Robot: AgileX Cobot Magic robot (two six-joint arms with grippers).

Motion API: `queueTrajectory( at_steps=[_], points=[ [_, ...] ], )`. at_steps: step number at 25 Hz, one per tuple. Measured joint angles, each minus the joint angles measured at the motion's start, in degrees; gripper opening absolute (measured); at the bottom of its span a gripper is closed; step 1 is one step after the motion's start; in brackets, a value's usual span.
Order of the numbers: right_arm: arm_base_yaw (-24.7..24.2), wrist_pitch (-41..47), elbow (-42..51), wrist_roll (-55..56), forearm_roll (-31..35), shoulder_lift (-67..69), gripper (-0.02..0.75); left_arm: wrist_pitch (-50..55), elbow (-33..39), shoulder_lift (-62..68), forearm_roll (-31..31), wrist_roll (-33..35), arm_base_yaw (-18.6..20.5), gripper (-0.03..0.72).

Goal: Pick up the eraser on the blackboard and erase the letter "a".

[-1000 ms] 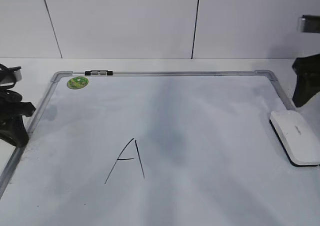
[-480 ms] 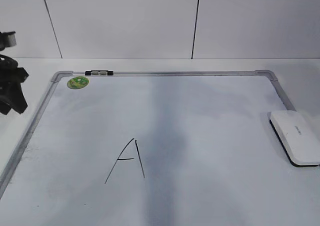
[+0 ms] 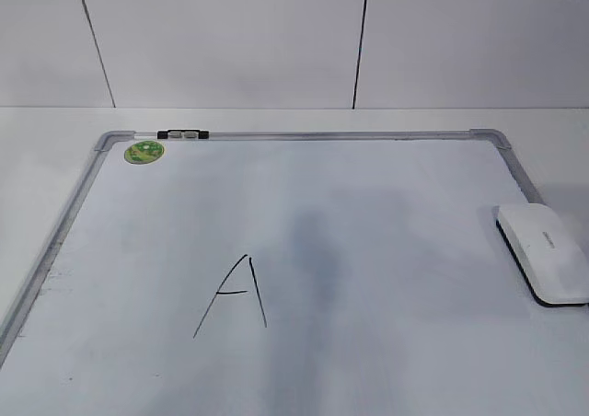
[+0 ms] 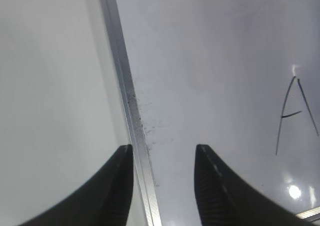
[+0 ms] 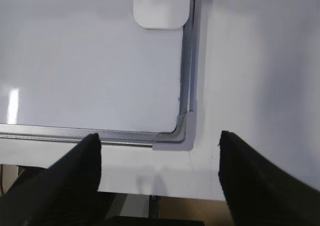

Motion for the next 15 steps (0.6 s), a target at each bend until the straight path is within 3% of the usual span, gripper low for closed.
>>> queueTrajectory(
  at_steps=[6, 15],
  points=[
    [0.0, -0.9, 7.7, 2.4, -0.4, -9.9, 0.58, 1.2, 2.3, -11.6, -1.1, -0.7, -0.1, 0.308],
    [0.0, -1.9, 14.0, 2.9, -1.5, -19.0, 0.58, 1.8, 20.9, -36.3, -1.2, -0.8, -0.1, 0.307]
  ],
)
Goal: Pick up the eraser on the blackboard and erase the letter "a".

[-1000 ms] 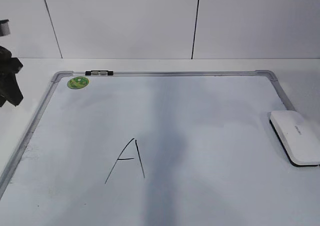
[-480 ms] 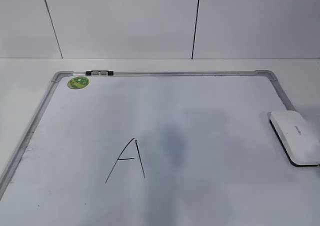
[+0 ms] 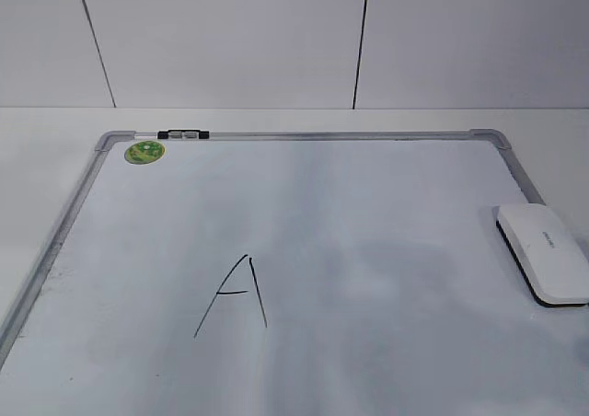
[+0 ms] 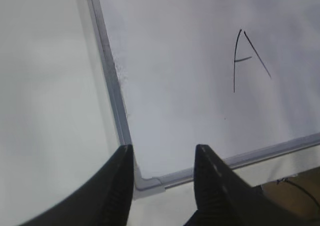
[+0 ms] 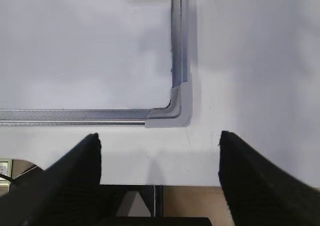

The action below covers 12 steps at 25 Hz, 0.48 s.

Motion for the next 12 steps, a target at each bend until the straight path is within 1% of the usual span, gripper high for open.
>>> queueTrajectory(
  at_steps=[4, 7, 12],
  points=[
    [0.0, -0.1, 0.2, 0.1, -0.3, -1.6, 0.58, -0.5, 8.9, -11.1, 0.0, 0.0, 0.0, 0.307],
    [0.0, 0.5, 0.2, 0.1, -0.3, -1.6, 0.58, -1.7, 14.2, -19.0, 0.0, -0.1, 0.0, 0.307],
    [0.0, 1.3, 0.2, 0.2, -0.4, -1.6, 0.58, -2.1, 21.0, -29.0, 0.3, -0.1, 0.0, 0.307]
  ],
)
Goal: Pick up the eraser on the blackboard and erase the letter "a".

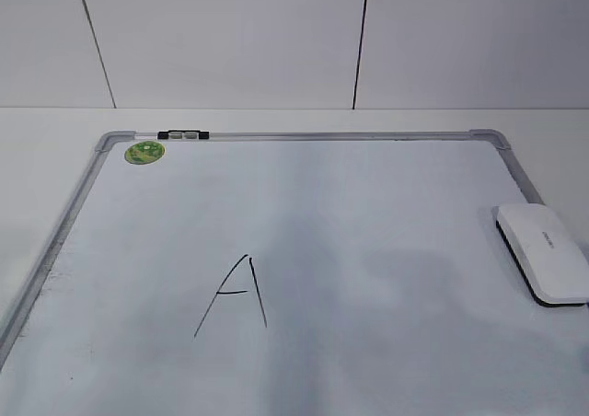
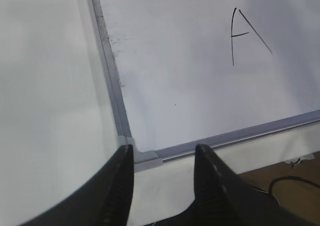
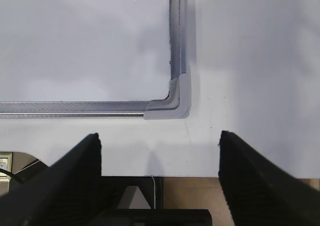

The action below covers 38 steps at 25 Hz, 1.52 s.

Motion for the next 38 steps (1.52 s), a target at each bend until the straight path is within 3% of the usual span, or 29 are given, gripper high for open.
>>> queueTrajectory(
  at_steps=[6, 18, 24, 38],
  points=[
    [0.0, 0.2, 0.0, 0.1, 0.0, -3.4, 0.58, -0.2, 5.3, -6.5, 1.6, 0.0, 0.0, 0.307],
    [0.0, 0.1, 0.9, 0.2, -4.0, -23.4, 0.58, -4.3, 6.9, -7.0, 5.5, -2.2, 0.0, 0.3],
    [0.0, -4.0, 4.0, 0.2, -2.8, -23.7, 0.58, -5.6, 7.5, -7.0, 5.7, -2.3, 0.0, 0.3],
    [0.0, -4.4, 4.0, 0.2, -2.7, -23.7, 0.58, -5.6, 7.5, -7.0, 5.7, -2.4, 0.0, 0.298]
  ],
)
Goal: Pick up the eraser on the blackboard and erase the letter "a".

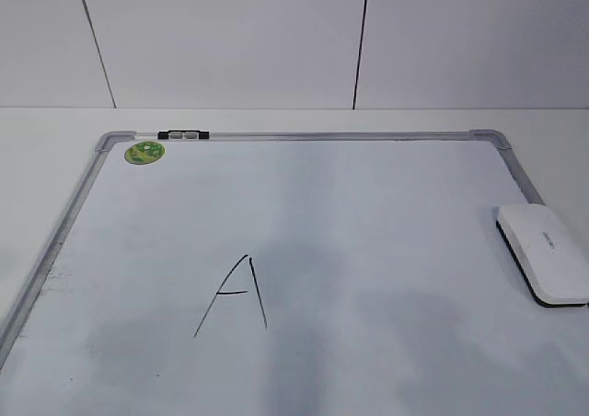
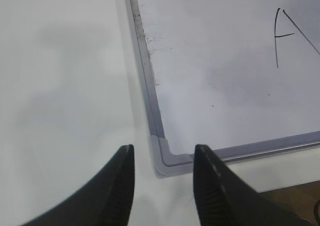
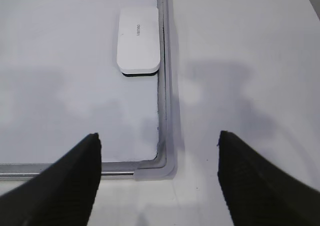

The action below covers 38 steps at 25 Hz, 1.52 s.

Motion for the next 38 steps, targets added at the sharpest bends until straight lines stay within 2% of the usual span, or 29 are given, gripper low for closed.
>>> queueTrajectory(
  at_steps=[8, 19, 38],
  points=[
    [0.0, 0.0, 0.0, 0.0, 0.0, 0.0, 0.579, 0.0, 0.0, -1.0, 0.0, 0.0, 0.0, 0.29],
    [-2.2, 0.0, 0.0, 0.0, 0.1, -1.4, 0.579, 0.2, 0.0, -16.1, 0.0, 0.0, 0.0, 0.267],
    [-1.6, -0.1, 0.1, 0.0, 0.1, -3.2, 0.577, 0.2, 0.0, -16.2, 0.0, 0.0, 0.0, 0.241]
  ],
)
